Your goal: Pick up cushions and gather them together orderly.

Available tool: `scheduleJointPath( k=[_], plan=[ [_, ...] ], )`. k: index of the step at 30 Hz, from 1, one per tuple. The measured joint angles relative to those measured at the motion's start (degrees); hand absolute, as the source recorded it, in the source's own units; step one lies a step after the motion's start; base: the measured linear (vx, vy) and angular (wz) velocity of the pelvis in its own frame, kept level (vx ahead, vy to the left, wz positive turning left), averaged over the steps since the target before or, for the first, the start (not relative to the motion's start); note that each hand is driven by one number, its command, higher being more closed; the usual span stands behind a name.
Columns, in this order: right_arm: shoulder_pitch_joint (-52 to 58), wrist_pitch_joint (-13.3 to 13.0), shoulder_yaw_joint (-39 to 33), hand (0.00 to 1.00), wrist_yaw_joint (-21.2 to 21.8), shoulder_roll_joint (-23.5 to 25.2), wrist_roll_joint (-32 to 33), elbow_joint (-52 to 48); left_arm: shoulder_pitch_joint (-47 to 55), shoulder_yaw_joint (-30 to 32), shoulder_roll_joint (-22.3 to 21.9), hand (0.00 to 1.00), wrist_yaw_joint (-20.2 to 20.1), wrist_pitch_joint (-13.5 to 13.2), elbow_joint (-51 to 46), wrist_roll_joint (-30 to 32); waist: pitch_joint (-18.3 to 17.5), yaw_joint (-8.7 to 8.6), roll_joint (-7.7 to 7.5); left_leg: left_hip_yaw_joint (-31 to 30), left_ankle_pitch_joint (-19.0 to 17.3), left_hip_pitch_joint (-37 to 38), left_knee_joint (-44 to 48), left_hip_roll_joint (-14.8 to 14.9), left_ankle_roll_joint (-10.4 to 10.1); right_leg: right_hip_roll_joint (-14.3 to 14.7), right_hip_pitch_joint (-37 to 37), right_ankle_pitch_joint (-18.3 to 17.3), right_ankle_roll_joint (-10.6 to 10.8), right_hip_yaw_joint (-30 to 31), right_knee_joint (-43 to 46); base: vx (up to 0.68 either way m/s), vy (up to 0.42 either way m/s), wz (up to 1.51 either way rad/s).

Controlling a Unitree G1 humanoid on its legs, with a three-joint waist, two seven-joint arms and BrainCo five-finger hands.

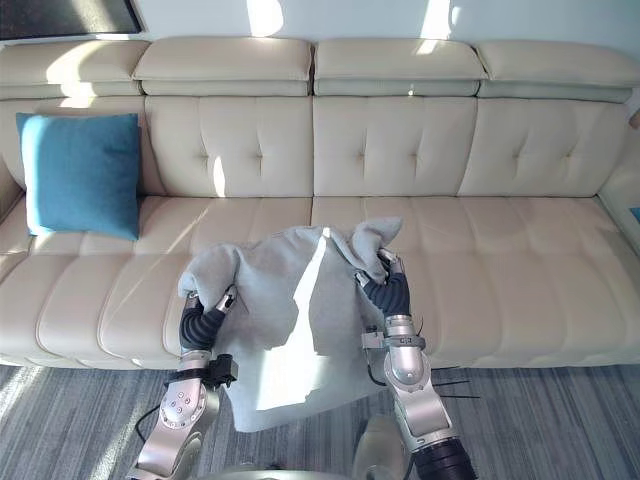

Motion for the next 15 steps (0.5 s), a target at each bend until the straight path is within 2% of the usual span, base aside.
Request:
scheduleJointPath(
  k=[1, 2, 3, 4, 5, 6, 7, 8, 9, 10, 11, 13, 14, 15],
  plan=[
    [0.5, 0.0, -0.2, 1.00, 0.0, -0.5, 0.1, -0.1, -0.6, -0.5, 0.2, 1.00, -0.2, 0.1, 0.3, 0.4, -0.1, -0.86, -0.48, -1.7, -1.2, 1.1, 0.3, -0.5, -1.8, 0.7, 0.7, 5.4, -0.9, 1.3, -5.3, 0.42, -0.210, 0.71],
    [0.8, 0.0, -0.5, 1.00, 0.0, -1.2, 0.2, -0.1, -1.0, -0.8, -0.2, 1.00, -0.5, 0.1, 0.9, 0.4, 0.0, -1.22, 0.01, -2.7, -1.7, 1.5, 0.4, -0.1, -2.5, 0.8, 1.2, 9.3, -1.8, 2.2, -4.5, 0.43, -0.207, 0.68],
    [0.9, 0.5, -1.2, 1.00, 0.0, -2.8, 0.4, 0.0, -1.5, -1.6, -2.0, 1.00, -1.2, 0.4, 2.3, 0.4, -0.6, -1.15, 3.01, -3.3, -1.5, 1.6, 1.1, 2.2, -3.5, 1.7, 1.5, 6.5, -2.6, -0.2, -2.3, 0.46, -0.192, 0.47],
    [0.8, 0.7, -2.5, 1.00, 0.1, -3.0, 0.4, 0.0, -2.3, -2.1, -2.3, 1.00, -1.6, 0.4, 2.5, 0.4, -0.7, -1.22, 3.52, -3.5, -0.2, -0.4, 5.5, 3.3, -5.2, 2.1, 1.7, 5.0, -3.8, -1.3, -1.2, 0.44, -0.185, 0.33],
    [0.9, 0.7, -3.2, 1.00, 0.1, -2.9, 0.4, -0.1, -3.0, -2.2, -2.5, 1.00, -2.1, 0.4, 2.8, 0.4, -0.7, -0.99, 3.53, -3.6, 0.7, -2.1, 9.3, 4.1, -5.7, 2.3, 2.4, 4.4, -4.1, -1.7, -1.5, 0.45, -0.213, 0.31],
    [1.1, 0.9, -4.0, 1.00, 0.1, -3.3, 0.4, -0.1, -4.5, -2.4, -3.1, 1.00, -3.0, 0.5, 4.6, 0.4, -0.5, -0.85, 3.62, -3.7, 3.7, -6.1, 19.0, 5.9, -6.1, 2.8, 5.7, 3.8, -4.6, -2.7, -3.4, 0.41, -0.216, 0.27],
    [1.4, 1.0, -4.7, 1.00, 0.1, -3.3, 0.5, -0.1, -5.0, -2.5, -3.2, 1.00, -3.8, 0.5, 5.9, 0.4, -0.3, -0.53, 3.55, -3.5, 4.0, -8.8, 27.2, 7.8, -6.1, 3.3, 10.1, 3.6, -4.8, -3.0, -6.4, 0.41, -0.198, 0.20],
    [1.6, 1.0, -4.9, 1.00, 0.1, -3.3, 0.6, -0.5, -5.0, -2.8, -3.4, 1.00, -4.0, 0.5, 6.0, 0.4, -0.3, -0.26, 3.48, -3.2, 3.7, -9.4, 29.7, 8.2, -5.5, 3.5, 12.3, 3.6, -4.8, -3.0, -7.9, 0.42, -0.134, 0.05],
    [2.7, 0.9, -5.9, 1.00, 0.1, -3.4, 1.1, -2.4, -5.0, -3.3, -3.6, 1.00, -4.8, 0.4, 6.0, 0.3, -0.4, 0.25, 3.54, -2.4, 2.8, -11.4, 31.5, 8.3, -4.0, 3.5, 15.6, 3.6, -4.8, -3.2, -10.3, 0.31, -0.064, -0.09],
    [2.9, 0.5, -6.4, 1.00, 0.0, -3.4, 1.6, -4.1, -5.1, -3.5, -3.8, 1.00, -5.0, 0.1, 5.9, 0.3, -0.4, 0.57, 3.38, -1.7, 1.9, -13.8, 30.0, 8.2, -2.5, 3.4, 17.1, 3.7, -4.8, -3.0, -12.3, 0.28, -0.039, -0.09],
    [2.7, 0.4, -6.8, 1.00, 0.0, -3.4, 1.6, -4.8, -5.3, -3.5, -3.9, 1.00, -5.1, 0.1, 5.9, 0.3, -0.6, 0.65, 3.81, -1.6, 1.7, -14.8, 28.2, 8.1, -2.2, 3.4, 17.4, 3.7, -4.7, -3.0, -13.0, 0.17, 0.009, -0.16],
    [2.0, 0.2, -7.4, 1.00, 0.0, -3.5, 1.6, -4.8, -5.5, -3.8, -4.3, 1.00, -5.4, 0.3, 5.9, 0.4, -0.9, 0.54, 4.37, -1.8, 2.7, -16.7, 17.5, 7.1, -2.5, 3.6, 17.4, 4.1, -4.1, -2.3, -14.1, 0.17, 0.069, -0.33],
    [2.1, 0.2, -7.6, 1.00, 0.0, -4.0, 1.6, -4.8, -5.4, -4.0, -4.4, 1.00, -5.8, 0.3, 5.9, 0.3, -1.2, 0.92, 5.15, -1.8, 8.3, -16.6, 10.0, 7.2, -2.6, 4.9, 17.5, 4.5, -3.4, -1.0, -15.1, 0.18, 0.169, -0.73],
    [2.1, 0.3, -7.8, 1.00, 0.0, -3.7, 1.6, -4.4, -5.5, -4.1, -4.1, 1.00, -6.0, 0.3, 6.0, 0.4, -1.6, 1.07, 6.02, -1.3, 11.0, -16.1, 6.6, 8.2, -3.0, 6.5, 17.7, 4.9, -2.6, 0.2, -16.4, 0.16, 0.184, -0.68]
  ],
)
